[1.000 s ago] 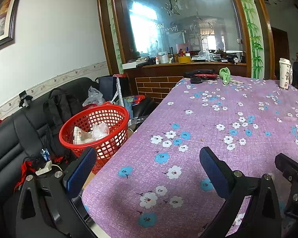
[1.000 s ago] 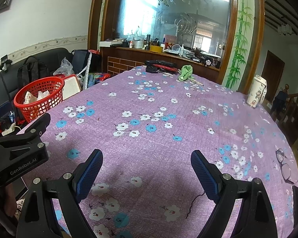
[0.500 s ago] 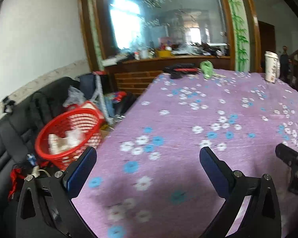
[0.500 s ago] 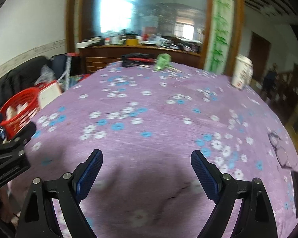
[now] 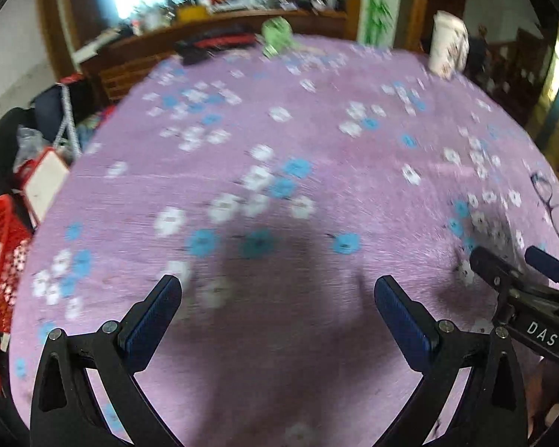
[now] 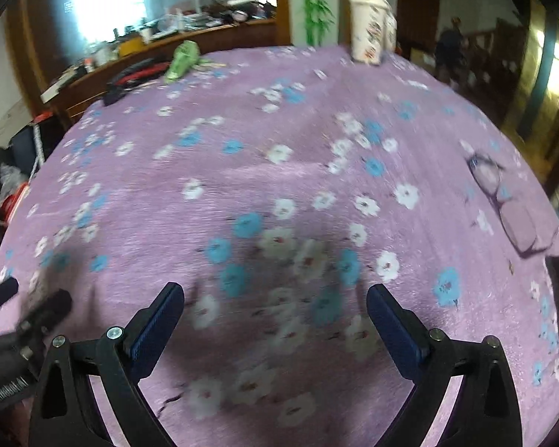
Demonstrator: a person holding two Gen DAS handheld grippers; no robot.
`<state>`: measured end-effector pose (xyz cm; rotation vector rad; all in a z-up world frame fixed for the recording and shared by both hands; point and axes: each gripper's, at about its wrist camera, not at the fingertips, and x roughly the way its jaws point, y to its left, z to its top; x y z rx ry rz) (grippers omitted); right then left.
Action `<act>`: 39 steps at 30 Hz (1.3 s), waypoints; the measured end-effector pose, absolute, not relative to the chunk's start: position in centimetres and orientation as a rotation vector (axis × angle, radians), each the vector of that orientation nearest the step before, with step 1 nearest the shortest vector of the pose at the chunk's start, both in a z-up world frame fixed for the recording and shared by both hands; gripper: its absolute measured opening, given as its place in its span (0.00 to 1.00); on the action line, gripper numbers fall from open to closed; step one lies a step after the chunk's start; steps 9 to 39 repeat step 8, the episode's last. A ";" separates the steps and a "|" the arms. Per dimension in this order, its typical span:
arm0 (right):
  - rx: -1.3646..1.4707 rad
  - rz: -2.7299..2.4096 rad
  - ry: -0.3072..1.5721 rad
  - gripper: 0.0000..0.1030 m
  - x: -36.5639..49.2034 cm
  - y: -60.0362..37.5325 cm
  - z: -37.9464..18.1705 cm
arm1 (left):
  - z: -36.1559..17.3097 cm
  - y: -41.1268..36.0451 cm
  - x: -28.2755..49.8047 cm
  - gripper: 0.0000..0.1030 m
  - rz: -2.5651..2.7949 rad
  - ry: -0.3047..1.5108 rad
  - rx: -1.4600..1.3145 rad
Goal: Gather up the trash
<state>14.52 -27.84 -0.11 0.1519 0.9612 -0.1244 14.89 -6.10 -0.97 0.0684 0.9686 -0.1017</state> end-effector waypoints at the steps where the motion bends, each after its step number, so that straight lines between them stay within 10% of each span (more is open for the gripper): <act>1: 0.159 -0.127 0.963 0.97 14.6 -28.1 -0.2 | -1.3 -6.5 15.2 1.00 -0.112 0.981 0.062; 39: 0.131 -0.152 1.000 1.00 15.6 -28.4 -0.9 | -2.6 -8.0 16.6 1.00 -0.141 1.004 0.088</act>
